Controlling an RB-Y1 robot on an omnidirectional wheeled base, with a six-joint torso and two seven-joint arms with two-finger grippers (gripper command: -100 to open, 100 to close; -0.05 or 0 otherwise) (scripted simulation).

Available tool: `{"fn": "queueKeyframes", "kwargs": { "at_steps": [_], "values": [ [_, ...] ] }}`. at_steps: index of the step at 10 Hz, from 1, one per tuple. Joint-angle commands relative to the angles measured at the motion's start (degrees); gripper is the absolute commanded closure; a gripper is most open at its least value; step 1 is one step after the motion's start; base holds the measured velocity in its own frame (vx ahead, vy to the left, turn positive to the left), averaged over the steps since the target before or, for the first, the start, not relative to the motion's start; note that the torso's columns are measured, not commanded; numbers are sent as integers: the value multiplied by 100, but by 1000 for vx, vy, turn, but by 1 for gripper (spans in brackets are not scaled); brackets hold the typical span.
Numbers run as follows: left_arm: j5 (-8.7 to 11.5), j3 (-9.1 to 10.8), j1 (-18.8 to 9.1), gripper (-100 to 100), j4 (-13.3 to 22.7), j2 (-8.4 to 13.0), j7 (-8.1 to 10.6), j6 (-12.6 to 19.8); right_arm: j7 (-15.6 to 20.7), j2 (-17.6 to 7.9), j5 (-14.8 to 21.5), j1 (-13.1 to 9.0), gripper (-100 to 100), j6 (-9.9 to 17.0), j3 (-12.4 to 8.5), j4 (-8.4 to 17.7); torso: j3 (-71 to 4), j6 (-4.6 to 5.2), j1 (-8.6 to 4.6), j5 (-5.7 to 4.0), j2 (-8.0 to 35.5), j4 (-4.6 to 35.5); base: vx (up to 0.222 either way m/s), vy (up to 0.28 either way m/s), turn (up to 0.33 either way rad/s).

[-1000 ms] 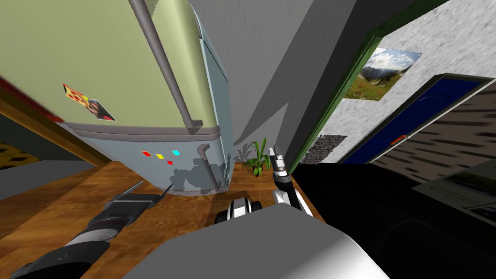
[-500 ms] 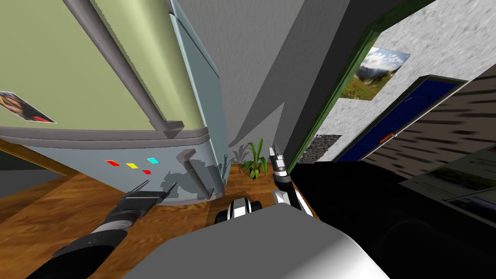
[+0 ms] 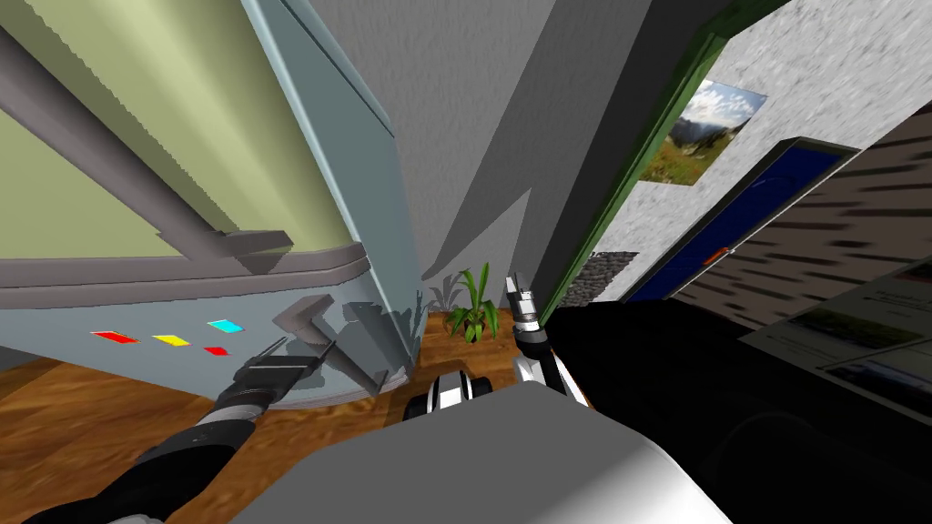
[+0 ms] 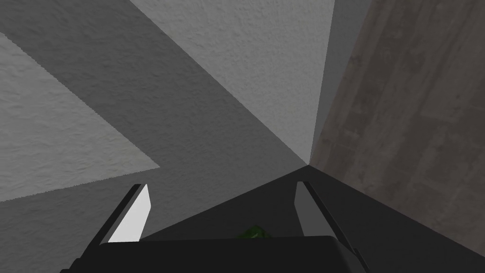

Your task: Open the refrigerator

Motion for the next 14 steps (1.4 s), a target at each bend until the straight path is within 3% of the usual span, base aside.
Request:
{"fn": "queueKeyframes", "kwargs": {
  "at_steps": [1, 9, 14],
  "values": [
    [0, 5, 1, 100, -3, 1, 6, 5, 0, 0, 0, -1, 0, 0, 0, 0, -1, 0, -11, -3, 4, -2, 10, -2, -1],
    [176, -392, -86, 100, -176, 158, -257, 186, 0, -1, 0, -4, 0, 1, -1, 1, -19, -25, 27, -21, -17, 15, -213, 161, -55],
    [350, -782, -173, 100, -348, 317, -521, 363, 0, -2, 0, -5, 0, 1, -2, 1, -25, -22, 21, -23, -25, 15, -290, 213, -66]
  ]
}}
